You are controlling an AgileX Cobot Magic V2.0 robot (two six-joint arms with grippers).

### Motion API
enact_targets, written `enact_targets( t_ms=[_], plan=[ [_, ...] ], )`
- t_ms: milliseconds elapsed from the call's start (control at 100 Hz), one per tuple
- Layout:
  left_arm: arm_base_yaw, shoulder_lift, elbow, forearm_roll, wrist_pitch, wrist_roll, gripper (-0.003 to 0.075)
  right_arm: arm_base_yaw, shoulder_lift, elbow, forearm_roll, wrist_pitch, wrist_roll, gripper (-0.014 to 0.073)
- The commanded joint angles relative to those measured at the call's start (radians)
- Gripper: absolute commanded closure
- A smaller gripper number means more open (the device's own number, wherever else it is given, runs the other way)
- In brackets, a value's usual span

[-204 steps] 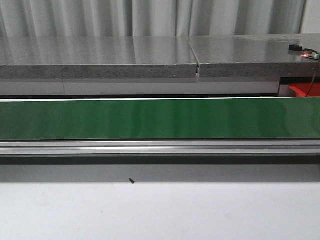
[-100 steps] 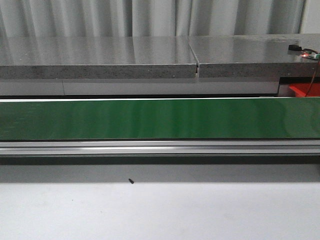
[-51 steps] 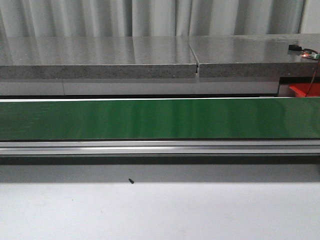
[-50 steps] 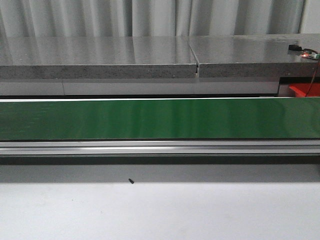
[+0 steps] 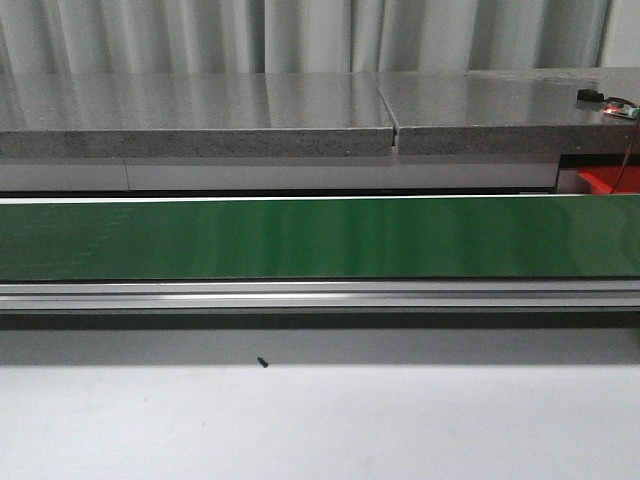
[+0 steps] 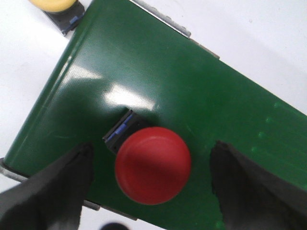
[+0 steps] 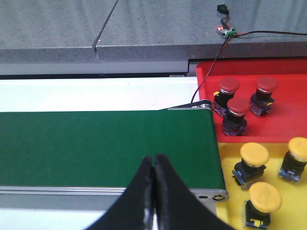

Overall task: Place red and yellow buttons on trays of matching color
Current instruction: 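Set the red button on the belt's start and open the left gripper, then grasp the yellow push button beside the belt with the left gripper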

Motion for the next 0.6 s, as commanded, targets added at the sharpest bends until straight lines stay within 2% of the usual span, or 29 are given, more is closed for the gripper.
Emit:
enact_targets(
  t_ms=[0,210,450,590],
  plan=[
    [-0.007,-0.052,-0.026,-0.019,-0.018,0.004,0.0230,0.000,0.004,-0.022,0.000,-0.078,-0.001,0.0661],
    [0.017,-0.054,-0.049,-0.014,-0.072,-0.018,0.0230,0.000,0.004,-0.022,0.000,-0.078,-0.001,0.0661],
    [0.084,-0.048,-0.070,-0.016,-0.161,-0.150,0.0230,0.000,0.004,-0.022,0.000,-0.078,-0.001,0.0661],
    [0.125,-0.001,-0.070,-0.020,-0.131,-0.268,0.0230,0.000,0.004,-0.022,0.000,-0.078,-0.001,0.0661]
  ],
)
